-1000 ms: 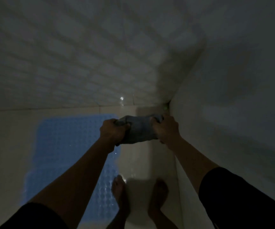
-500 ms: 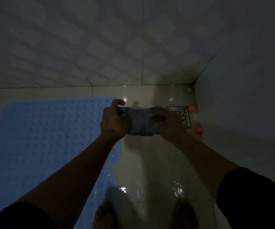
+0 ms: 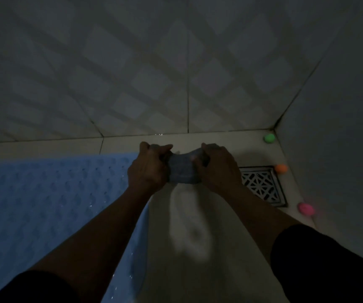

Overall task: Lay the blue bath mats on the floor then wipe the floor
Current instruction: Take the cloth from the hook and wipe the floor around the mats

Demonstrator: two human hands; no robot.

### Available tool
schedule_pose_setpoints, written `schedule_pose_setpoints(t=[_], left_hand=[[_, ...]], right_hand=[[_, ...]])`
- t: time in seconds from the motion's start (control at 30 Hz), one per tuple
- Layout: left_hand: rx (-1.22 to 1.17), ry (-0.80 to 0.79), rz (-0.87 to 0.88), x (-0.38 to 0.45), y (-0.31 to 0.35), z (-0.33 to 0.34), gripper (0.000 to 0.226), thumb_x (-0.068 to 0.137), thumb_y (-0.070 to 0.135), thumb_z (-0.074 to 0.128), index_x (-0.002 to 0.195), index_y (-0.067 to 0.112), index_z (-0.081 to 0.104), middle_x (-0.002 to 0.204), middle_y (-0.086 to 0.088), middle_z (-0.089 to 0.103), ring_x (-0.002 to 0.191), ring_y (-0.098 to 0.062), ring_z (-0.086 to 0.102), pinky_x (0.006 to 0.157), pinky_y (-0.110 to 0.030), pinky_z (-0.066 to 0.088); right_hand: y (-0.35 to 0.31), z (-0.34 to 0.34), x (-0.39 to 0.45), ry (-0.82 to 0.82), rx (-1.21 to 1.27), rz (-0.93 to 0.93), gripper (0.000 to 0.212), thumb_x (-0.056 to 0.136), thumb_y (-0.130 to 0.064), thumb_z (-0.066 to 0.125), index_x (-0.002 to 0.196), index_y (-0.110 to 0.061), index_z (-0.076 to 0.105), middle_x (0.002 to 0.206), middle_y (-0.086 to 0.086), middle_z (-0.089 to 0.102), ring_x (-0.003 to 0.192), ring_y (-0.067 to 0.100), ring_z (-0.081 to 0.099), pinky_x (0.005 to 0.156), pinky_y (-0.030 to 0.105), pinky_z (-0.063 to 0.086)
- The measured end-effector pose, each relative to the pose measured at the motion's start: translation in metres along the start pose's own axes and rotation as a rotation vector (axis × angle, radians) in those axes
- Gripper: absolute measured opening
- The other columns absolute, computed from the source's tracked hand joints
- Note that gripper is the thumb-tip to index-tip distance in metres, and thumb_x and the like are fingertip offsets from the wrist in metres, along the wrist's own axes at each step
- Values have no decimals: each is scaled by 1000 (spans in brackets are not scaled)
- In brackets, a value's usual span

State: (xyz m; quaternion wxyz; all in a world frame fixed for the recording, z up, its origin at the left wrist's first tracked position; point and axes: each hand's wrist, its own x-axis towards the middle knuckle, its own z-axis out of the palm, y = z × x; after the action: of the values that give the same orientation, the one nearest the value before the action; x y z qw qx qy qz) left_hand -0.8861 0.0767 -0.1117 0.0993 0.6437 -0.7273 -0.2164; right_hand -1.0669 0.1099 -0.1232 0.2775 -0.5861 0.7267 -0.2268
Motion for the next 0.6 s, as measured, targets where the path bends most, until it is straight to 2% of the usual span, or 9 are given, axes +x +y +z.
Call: schedule_pose_setpoints(t=[0.1, 0.2, 0.33, 0.43, 0.5, 0.6], left_hand=[[23, 43, -17, 22, -7, 13, 47, 99, 39, 57, 144, 30, 51, 133, -9, 48, 119, -28, 52, 85, -37, 47], [9, 81, -73, 45, -15, 24, 48, 97, 55, 52, 138, 30, 57, 130, -9, 53, 119, -28, 52, 82, -35, 44], [-60, 176, -90, 66, -19, 32, 49, 96, 53, 56, 141, 33, 54, 128, -9, 46, 111, -32, 59, 88, -37, 49], [-55, 190, -123, 78, -23, 45, 48, 98, 51, 56, 142, 34, 54, 127, -9, 42, 108, -33, 59, 82, -32, 43], [-56, 187, -107, 81, -27, 57, 44, 98, 51, 55, 139, 33, 57, 126, -9, 41, 107, -33, 59, 82, -35, 46], [23, 202, -59, 81, -31, 72, 38, 101, 53, 45, 130, 32, 59, 123, -8, 41, 99, -29, 58, 69, -34, 44]], right_hand=[[-3, 10, 23, 13, -79, -5, 62, 96, -57, 46, 149, -26, 38, 146, 10, 40, 127, 30, 47, 105, 42, 42], [-6, 20, 49, 62, -171, -50, 58, 95, -56, 47, 146, -27, 44, 138, 13, 44, 117, 35, 54, 96, 41, 47], [-4, 36, 75, 118, -201, -21, 50, 96, -56, 45, 140, -32, 48, 136, 11, 43, 110, 38, 57, 88, 40, 47], [5, 51, 87, 126, -255, -13, 48, 98, -56, 40, 142, -36, 43, 141, 7, 38, 109, 36, 57, 86, 40, 47], [14, 60, 92, 118, -306, -23, 47, 99, -55, 39, 142, -36, 41, 142, 5, 36, 106, 33, 59, 81, 39, 48], [25, 72, 95, 148, -347, -79, 45, 98, -57, 37, 136, -34, 46, 135, 3, 39, 100, 29, 60, 75, 36, 51]])
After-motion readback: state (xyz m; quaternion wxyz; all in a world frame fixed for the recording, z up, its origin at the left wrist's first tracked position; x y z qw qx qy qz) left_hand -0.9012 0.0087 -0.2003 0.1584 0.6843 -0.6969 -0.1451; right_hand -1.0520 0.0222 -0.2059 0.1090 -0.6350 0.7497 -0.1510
